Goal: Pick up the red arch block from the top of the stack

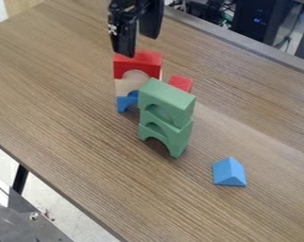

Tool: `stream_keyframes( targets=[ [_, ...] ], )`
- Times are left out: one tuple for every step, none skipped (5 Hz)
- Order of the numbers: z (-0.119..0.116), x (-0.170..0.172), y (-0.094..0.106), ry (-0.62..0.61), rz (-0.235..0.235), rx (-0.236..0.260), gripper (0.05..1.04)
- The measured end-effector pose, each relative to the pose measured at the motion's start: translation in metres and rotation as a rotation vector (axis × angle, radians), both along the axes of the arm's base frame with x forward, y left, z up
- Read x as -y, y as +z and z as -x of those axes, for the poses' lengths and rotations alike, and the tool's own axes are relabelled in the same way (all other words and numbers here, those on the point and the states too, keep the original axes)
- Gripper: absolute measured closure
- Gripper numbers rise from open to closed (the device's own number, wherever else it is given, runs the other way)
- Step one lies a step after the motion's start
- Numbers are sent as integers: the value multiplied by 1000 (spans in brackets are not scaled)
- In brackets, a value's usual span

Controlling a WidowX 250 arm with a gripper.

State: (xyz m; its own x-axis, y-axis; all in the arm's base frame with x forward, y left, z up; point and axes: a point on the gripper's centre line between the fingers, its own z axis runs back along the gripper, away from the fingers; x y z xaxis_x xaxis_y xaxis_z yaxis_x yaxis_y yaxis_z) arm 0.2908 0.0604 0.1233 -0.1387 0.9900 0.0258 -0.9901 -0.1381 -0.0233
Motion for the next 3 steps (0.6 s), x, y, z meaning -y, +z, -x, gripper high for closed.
stream_keyframes(
  targets=[
    [3,-2,-9,57,14,-56,85],
    [9,-1,-16,111,43,-118,85],
    [13,-1,-15,158,62,-138,117]
  ],
)
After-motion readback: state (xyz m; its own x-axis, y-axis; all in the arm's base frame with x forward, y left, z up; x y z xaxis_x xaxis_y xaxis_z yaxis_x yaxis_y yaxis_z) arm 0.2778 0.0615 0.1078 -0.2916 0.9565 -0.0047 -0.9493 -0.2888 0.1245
